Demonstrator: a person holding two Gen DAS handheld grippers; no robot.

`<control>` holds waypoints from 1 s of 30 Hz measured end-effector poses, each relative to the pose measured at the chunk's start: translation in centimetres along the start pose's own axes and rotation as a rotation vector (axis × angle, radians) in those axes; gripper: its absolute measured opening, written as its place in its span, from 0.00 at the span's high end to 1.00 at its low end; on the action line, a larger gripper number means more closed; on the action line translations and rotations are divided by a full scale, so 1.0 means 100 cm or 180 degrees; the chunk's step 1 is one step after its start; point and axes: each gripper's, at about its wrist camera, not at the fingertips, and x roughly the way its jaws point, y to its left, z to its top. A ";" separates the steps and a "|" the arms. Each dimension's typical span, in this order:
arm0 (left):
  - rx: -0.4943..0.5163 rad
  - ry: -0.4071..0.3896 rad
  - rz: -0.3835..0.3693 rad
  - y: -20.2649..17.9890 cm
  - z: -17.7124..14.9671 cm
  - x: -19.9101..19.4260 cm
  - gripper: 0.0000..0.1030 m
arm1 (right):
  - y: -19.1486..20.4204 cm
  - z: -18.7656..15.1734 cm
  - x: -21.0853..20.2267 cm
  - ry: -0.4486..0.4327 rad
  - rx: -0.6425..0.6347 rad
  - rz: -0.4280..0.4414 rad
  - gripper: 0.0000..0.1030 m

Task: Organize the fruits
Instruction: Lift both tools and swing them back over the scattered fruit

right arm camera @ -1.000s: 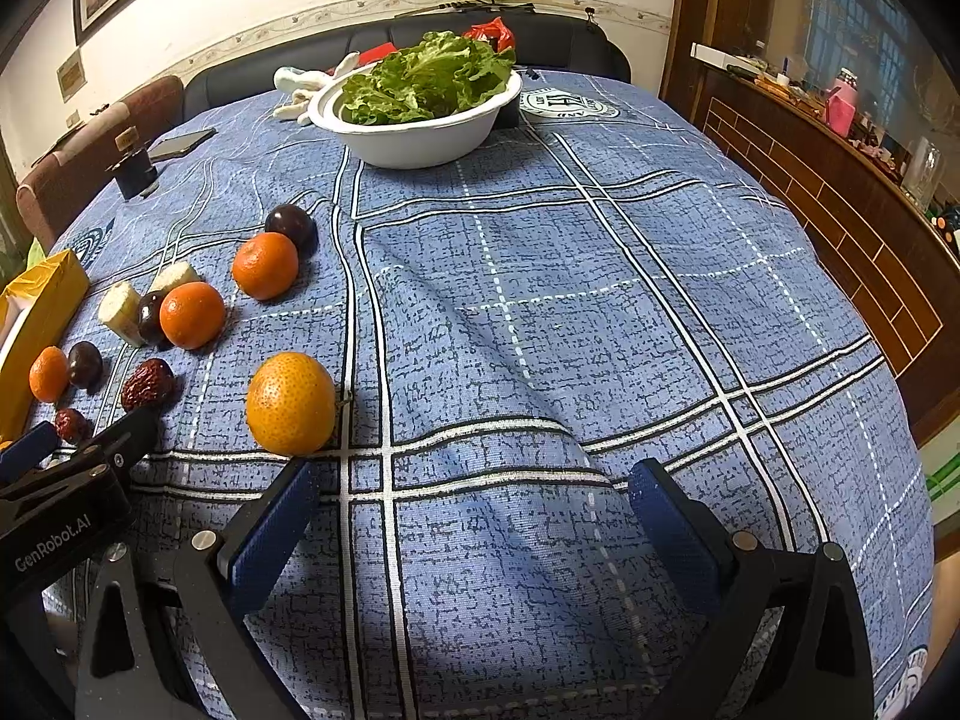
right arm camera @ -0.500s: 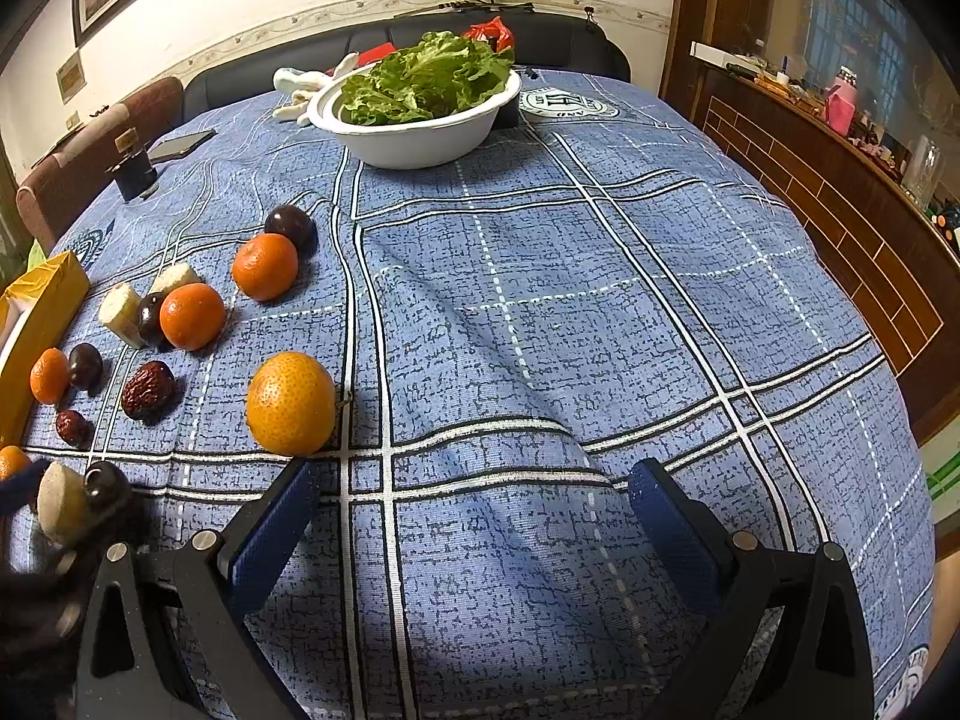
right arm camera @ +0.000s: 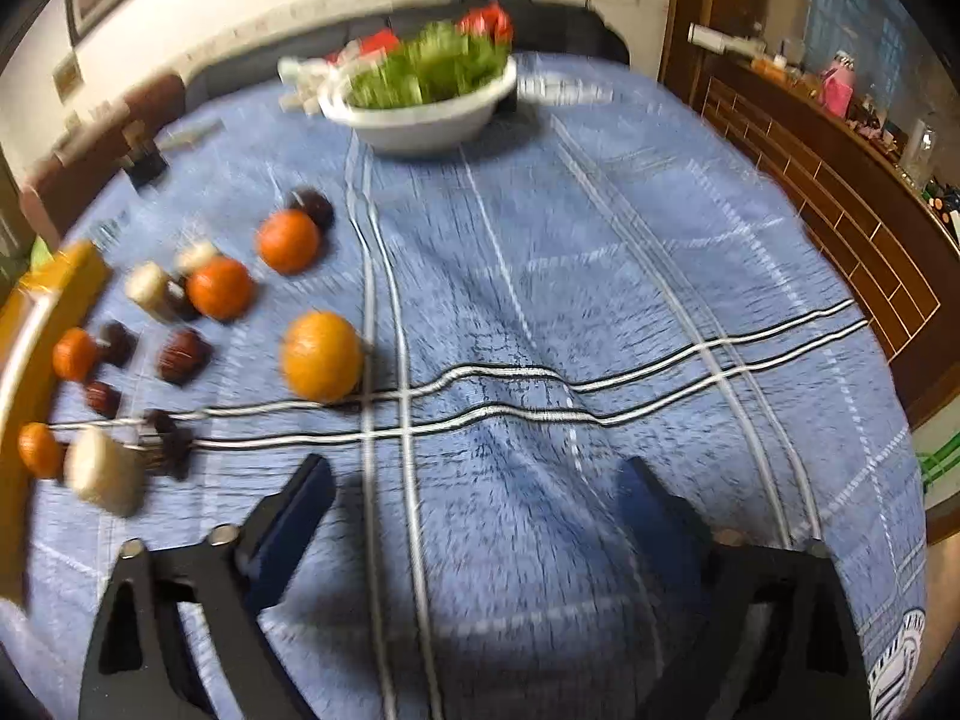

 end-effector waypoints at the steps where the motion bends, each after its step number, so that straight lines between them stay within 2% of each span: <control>1: 0.0028 -0.0110 0.0008 0.004 0.009 -0.014 0.00 | -0.001 0.001 -0.021 -0.0189 0.0032 0.0051 0.11; 4: 0.0155 -0.0328 -0.0061 0.013 0.036 -0.048 0.00 | -0.002 0.008 -0.084 -0.0704 0.0030 0.0113 0.10; 8: 0.0179 -0.0432 -0.0229 0.022 0.075 -0.075 0.00 | -0.007 0.028 -0.172 -0.1381 0.0061 0.0264 0.10; 12: 0.0229 -0.0595 -0.0124 0.031 0.130 -0.090 0.00 | -0.008 0.059 -0.259 -0.2016 0.0060 0.0413 0.09; 16: 0.0401 -0.0637 0.0119 0.026 0.184 -0.091 0.00 | -0.010 0.097 -0.323 -0.2384 0.0086 0.0569 0.05; 19: 0.0262 -0.0518 0.0060 0.040 0.213 -0.085 0.00 | -0.002 0.119 -0.345 -0.2437 -0.0038 0.0562 0.00; 21: 0.0110 -0.0439 -0.0191 0.054 0.210 -0.073 0.00 | 0.012 0.119 -0.344 -0.2418 -0.0230 0.0508 0.00; 24: 0.0015 -0.0410 -0.0341 0.071 0.185 -0.056 0.00 | 0.030 0.104 -0.311 -0.2373 -0.0395 0.0616 0.00; 26: 0.0001 -0.0270 -0.0302 0.081 0.160 -0.037 0.00 | 0.046 0.101 -0.275 -0.2075 -0.0360 0.0737 0.00; 30: -0.0074 0.0092 -0.0428 0.104 0.113 0.000 0.00 | 0.065 0.102 -0.205 -0.1427 -0.0249 0.0940 0.00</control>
